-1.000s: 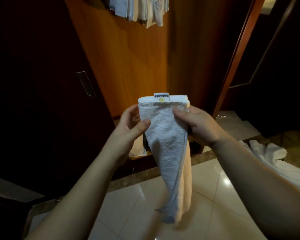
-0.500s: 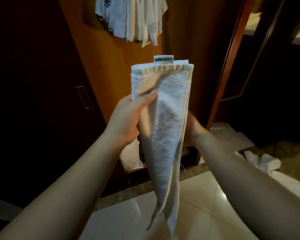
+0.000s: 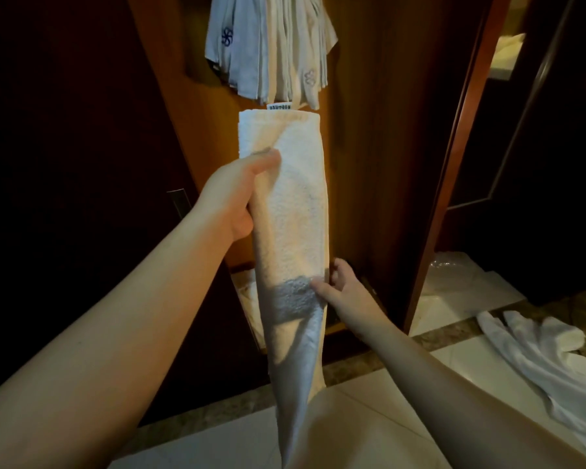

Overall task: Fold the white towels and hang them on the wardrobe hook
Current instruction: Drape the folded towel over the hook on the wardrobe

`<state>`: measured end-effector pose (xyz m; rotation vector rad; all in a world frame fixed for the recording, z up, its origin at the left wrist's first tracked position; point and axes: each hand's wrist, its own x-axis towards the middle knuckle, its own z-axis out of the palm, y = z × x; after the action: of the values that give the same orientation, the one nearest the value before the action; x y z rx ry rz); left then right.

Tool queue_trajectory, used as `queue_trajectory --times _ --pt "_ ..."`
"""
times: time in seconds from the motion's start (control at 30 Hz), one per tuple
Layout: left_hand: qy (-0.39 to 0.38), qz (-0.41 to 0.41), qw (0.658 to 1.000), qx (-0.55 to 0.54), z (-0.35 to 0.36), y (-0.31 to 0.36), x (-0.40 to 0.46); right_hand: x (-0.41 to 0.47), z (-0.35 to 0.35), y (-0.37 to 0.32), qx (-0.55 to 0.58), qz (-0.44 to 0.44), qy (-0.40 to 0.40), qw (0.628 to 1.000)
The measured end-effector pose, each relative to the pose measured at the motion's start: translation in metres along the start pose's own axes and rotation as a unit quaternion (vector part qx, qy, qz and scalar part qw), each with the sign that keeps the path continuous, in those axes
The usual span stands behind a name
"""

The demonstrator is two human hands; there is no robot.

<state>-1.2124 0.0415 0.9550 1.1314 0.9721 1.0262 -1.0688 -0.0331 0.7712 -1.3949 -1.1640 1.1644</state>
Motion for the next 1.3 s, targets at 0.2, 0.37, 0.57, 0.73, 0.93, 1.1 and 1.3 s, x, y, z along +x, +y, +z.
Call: queue_trajectory --times 0.2,0.37,0.57,0.73,0.93,1.1,1.3 --pt "-0.012 0.020 1.000 -0.013 -0.001 0.007 0.001 -0.007 0.014 0.002 -0.004 -0.095 0.110 0.989" --pt "-0.023 0.053 0.998 -0.008 0.001 0.014 -0.001 -0.001 0.012 -0.010 -0.094 -0.128 0.110 0.981" --pt "-0.030 0.104 0.994 0.012 -0.006 0.026 -0.002 -0.008 0.006 -0.024 -0.044 -0.139 0.106 0.984" --pt "-0.065 0.131 0.989 0.006 -0.006 0.025 -0.002 -0.013 0.008 -0.022 0.009 -0.138 0.144 0.980" --pt "-0.116 0.125 0.985 -0.036 -0.010 0.027 0.000 -0.005 0.001 -0.018 0.009 -0.155 0.174 0.972" --pt "-0.136 0.109 0.984 -0.033 -0.006 0.026 0.001 -0.006 -0.001 -0.018 -0.006 -0.143 0.169 0.975" --pt "-0.120 0.083 0.988 -0.052 -0.003 0.029 0.000 -0.012 -0.002 -0.014 0.005 -0.126 0.095 0.987"
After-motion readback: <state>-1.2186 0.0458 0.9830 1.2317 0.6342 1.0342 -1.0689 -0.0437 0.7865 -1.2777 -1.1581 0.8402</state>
